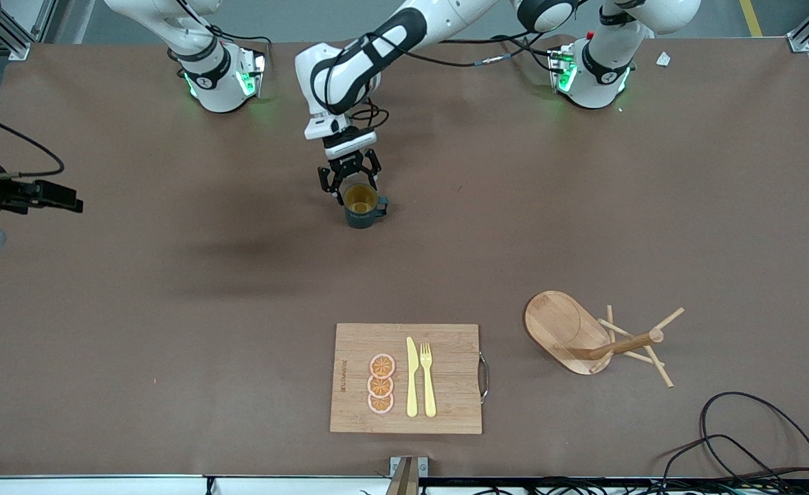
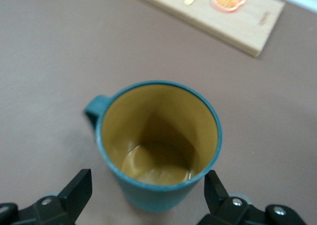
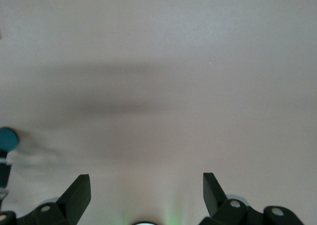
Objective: Transfer cup from left to right arm and place
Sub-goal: 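Open the left gripper and raise it away from the mug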
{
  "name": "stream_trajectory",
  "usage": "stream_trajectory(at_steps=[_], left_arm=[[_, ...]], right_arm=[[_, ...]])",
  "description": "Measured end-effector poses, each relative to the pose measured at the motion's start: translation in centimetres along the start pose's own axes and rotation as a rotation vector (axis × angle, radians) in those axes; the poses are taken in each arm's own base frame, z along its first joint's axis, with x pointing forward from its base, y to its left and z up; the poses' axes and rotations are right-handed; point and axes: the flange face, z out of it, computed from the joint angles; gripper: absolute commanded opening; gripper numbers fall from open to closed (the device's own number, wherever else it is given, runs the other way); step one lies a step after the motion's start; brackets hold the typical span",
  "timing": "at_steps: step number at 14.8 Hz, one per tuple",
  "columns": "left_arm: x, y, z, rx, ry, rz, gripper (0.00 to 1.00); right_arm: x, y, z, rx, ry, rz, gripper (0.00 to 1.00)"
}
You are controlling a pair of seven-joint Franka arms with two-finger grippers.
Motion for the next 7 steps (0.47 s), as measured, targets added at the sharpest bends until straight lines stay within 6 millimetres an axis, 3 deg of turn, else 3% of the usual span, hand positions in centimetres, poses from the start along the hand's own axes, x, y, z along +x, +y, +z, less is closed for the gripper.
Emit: stream_trajectory(at_steps=[3,7], left_arm=[[6.5,2.5,-3.8,0.082,-0.162,-0.097,1.00],[19.8,5.5,-7.9,0.095,-0.353,-0.140,1.00]], right_arm=[[0.6,0.1,0.9,0.000,-0.007,0.024,1.00],[2.0,0.2,2.4,-0.005,0.002,0.038,1.00]])
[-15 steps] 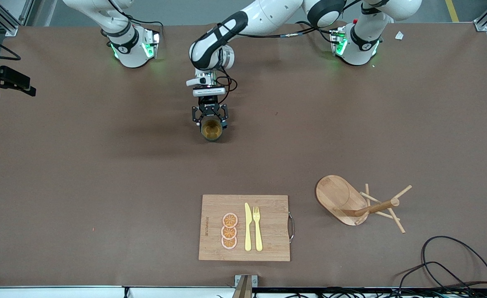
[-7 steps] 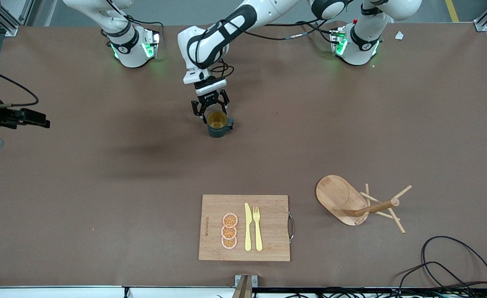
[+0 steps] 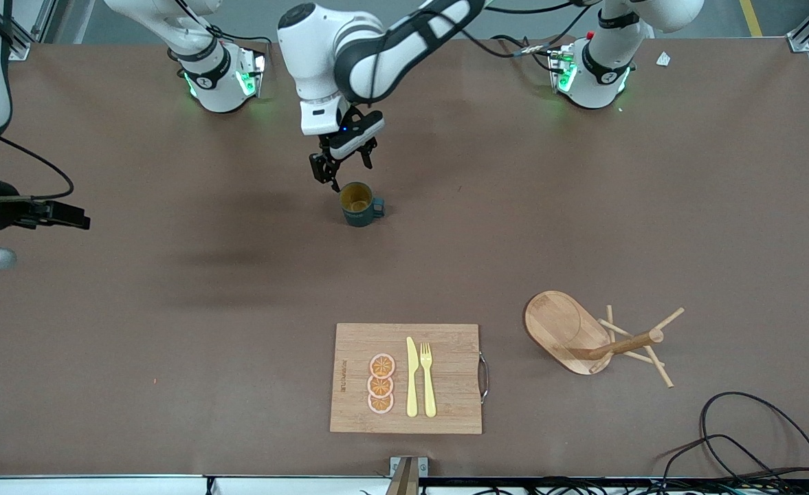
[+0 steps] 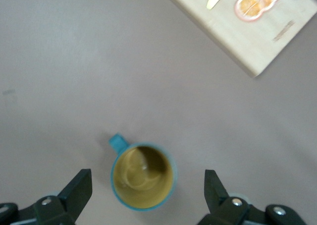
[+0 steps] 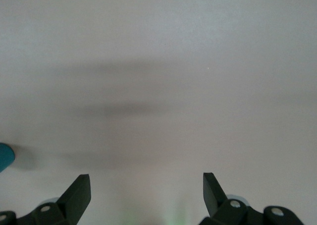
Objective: Transfer cup from left to right arm and place
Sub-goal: 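Open the left gripper and raise it away from the mug, then lower the right gripper onto the mug while the left gripper withdraws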
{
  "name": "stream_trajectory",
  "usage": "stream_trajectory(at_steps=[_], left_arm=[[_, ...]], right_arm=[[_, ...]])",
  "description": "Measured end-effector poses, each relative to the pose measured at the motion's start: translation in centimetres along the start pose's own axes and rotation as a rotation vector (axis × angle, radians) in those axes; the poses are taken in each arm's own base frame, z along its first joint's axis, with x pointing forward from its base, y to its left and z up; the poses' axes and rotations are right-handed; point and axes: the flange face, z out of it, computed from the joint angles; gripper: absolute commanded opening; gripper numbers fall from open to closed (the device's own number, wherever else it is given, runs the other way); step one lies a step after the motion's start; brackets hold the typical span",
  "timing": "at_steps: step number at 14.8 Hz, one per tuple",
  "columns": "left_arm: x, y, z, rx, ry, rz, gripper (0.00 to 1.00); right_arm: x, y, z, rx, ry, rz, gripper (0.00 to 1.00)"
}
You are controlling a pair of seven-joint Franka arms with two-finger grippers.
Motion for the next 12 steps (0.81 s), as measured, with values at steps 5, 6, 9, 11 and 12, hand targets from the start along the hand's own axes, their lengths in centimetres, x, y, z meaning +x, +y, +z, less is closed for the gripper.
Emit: stream_trajectory(at_steps=[5,6,9,11,12], left_arm=[[16.2,1.7,-6.0,-0.024,-0.087,0.109,1.00],[19.1,1.6,-6.1,-0.018,-0.098,0.147,1.00],[27.3,0.4,-5.9,0.015,-0.115,0.317,1.00],[32.8,-0.8,-6.2,0.019,-0.130,0.433,1.00],[35.6,-1.6,-6.4,0.026,-0.133,0.488,1.00]], right_arm=[[0.6,-1.2,1.2,0.023,-0.022,0.157,1.00],[0.6,-1.9,1.6,0.031,-0.032,0.210,1.00],[0.5,-4.9,3.2,0.050,-0.077,0.413,1.00],[0.3,-7.8,3.8,0.038,-0.095,0.534,1.00],[0.1,-9.4,3.9,0.028,-0.099,0.589,1.00]])
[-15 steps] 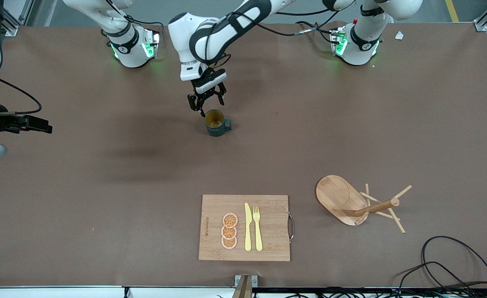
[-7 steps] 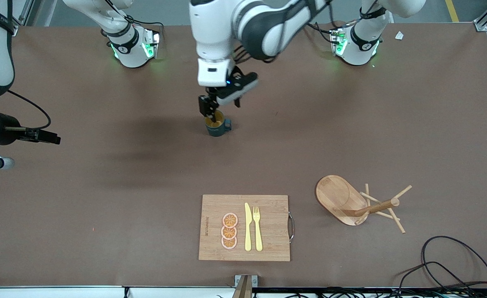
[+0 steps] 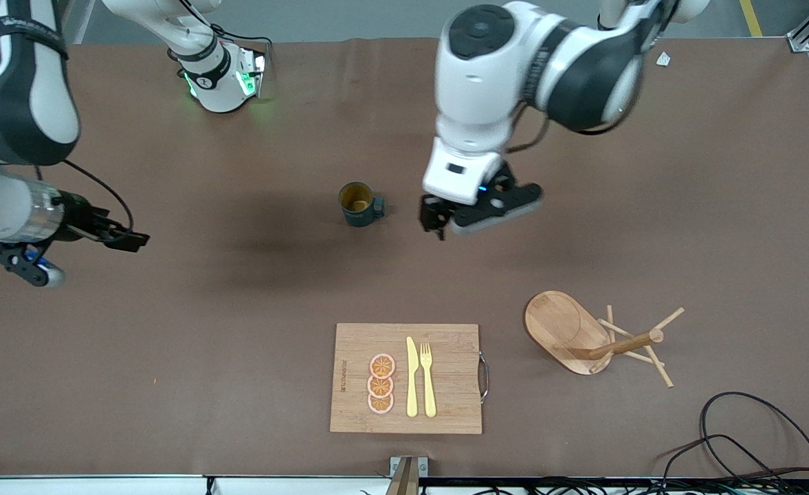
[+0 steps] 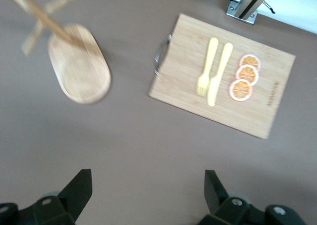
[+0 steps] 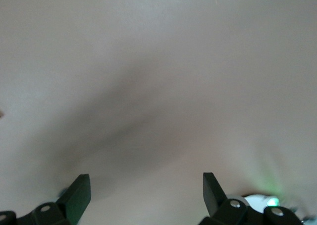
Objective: Transfer cup from left to right arm and place
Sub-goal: 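Lower the right gripper onto the mug while the left gripper withdraws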
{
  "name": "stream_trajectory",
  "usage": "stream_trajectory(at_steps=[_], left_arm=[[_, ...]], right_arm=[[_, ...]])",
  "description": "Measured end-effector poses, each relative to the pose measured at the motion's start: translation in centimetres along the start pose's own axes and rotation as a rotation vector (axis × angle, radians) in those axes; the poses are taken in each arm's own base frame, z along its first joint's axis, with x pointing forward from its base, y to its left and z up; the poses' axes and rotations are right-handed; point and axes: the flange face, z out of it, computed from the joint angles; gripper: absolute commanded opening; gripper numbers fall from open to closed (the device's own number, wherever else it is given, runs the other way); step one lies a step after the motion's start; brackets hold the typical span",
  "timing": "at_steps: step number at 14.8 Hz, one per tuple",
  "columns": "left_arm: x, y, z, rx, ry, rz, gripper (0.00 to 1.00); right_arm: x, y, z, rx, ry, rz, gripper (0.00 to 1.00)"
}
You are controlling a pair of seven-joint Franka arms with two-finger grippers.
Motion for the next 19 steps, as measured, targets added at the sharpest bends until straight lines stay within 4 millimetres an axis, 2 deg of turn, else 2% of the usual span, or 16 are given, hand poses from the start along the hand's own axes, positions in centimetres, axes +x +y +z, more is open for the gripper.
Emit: stream_trajectory(at_steps=[3,6,9,12,14,15,17,19], left_arm=[[5.6,-6.8,-1.7,0.007,-0.035,0.134,1.00],[9.9,-13.8,-3.2,0.010,-0.074,0.257,1.00],[13.1,-20.9,-4.1,-0.008,-0.128,0.346,1.00],[15.4,-27.0,-4.2,-0.021,-0.174,0.417,1.00],[16.5,-29.6,-4.0,-0.033,-0.181,0.412,1.00],[16.8,-30.4,-3.9,-0.033,-0.182,0.402,1.00],[17.0,-30.9,-3.9,-0.032,-0.182,0.391,1.00],[17.0,-31.0,-4.0,-0.031,-0.180,0.378,1.00]], right_arm=[[-4.6,-5.0,1.6,-0.026,0.012,0.146,1.00],[-10.2,-9.8,4.6,-0.044,0.040,0.279,1.00],[-17.0,-13.8,8.4,-0.063,0.072,0.417,1.00],[-23.5,-16.5,12.9,-0.058,0.111,0.567,1.00],[-26.7,-17.5,15.9,-0.036,0.133,0.673,1.00],[-28.1,-17.8,17.5,-0.023,0.142,0.724,1.00],[-30.5,-18.0,20.4,0.003,0.155,0.828,1.00],[-32.2,-18.2,22.2,0.040,0.159,0.918,1.00]])
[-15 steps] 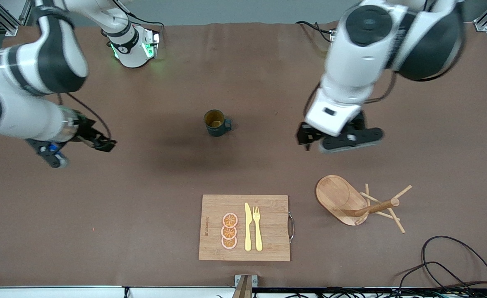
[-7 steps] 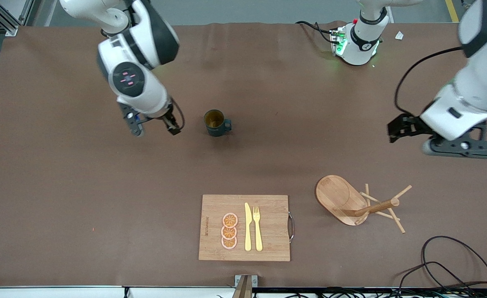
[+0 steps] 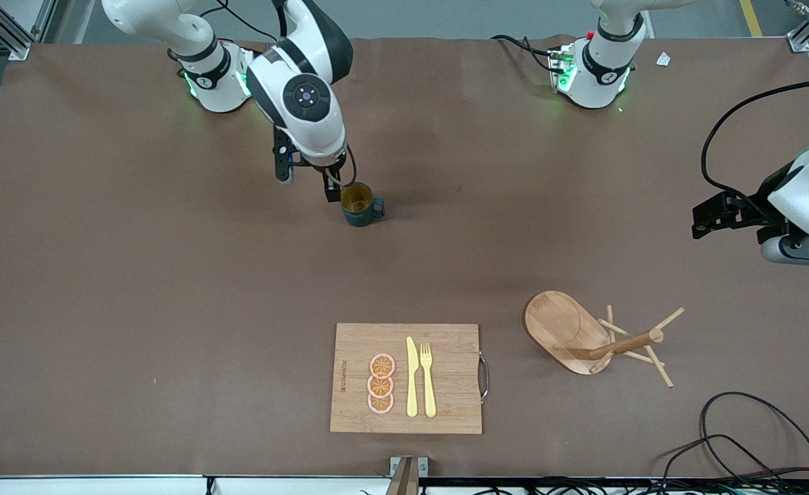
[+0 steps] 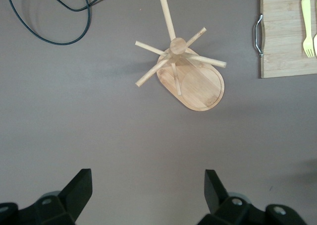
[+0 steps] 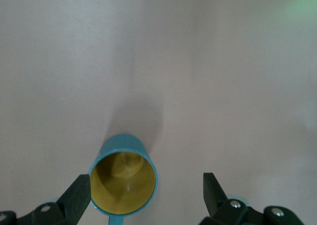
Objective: Transfer cup from left to right arm and place
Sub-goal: 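Lower the right gripper onto the mug while the left gripper withdraws, then grasp the mug rim with the right gripper and carry it sideways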
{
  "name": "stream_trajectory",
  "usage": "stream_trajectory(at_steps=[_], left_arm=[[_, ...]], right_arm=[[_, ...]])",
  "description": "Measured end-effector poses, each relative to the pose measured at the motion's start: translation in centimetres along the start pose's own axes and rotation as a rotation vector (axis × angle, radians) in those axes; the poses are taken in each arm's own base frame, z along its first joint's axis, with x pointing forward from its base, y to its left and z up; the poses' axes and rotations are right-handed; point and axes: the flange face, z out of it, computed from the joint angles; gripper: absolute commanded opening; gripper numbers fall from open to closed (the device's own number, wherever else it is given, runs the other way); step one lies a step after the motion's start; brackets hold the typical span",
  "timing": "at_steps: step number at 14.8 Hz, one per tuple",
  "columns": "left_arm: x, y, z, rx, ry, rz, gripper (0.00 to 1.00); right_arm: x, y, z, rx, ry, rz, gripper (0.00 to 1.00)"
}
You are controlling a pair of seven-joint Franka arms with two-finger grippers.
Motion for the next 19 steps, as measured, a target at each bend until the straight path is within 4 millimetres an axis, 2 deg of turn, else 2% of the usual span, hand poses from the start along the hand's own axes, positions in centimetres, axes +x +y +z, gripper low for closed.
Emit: stream_trajectory(at_steps=[3,5,7,8,10,12,13,17,19], left_arm=[[-0.8,-1.7,-1.2,0.005,0.008,-0.049,1.00],[-1.4,-2.4,-2.0,0.009,0.006,-0.063,1.00],[-1.9,-2.5,-2.7,0.015,0.013,-0.068,1.00],[-2.1,-2.4,-2.9,0.019,0.015,-0.068,1.00],[-2.9,-1.6,-3.2,0.023,0.013,-0.059,1.00],[-3.8,-1.1,-3.5,0.032,0.009,-0.055,1.00],[-4.2,-1.2,-3.5,0.034,0.007,-0.056,1.00],[-4.6,-1.9,-3.6,0.038,0.003,-0.040,1.00],[-4.6,-1.8,-3.5,0.038,0.002,-0.039,1.00]], right_arm=[[-1.1,0.8,0.9,0.024,-0.015,0.072,1.00],[-1.8,1.3,2.8,0.018,0.000,0.065,0.99],[-2.8,1.5,5.4,0.027,0.004,0.074,0.93],[-3.3,1.5,6.6,0.031,0.006,0.085,0.83],[-3.7,1.2,8.2,0.042,0.002,0.096,0.45],[-3.7,0.8,8.5,0.052,-0.006,0.103,0.12],[-3.6,0.7,8.4,0.056,-0.009,0.106,0.03],[-3.4,0.3,8.2,0.060,-0.013,0.110,0.00],[-3.3,0.2,8.0,0.062,-0.011,0.054,0.00]])
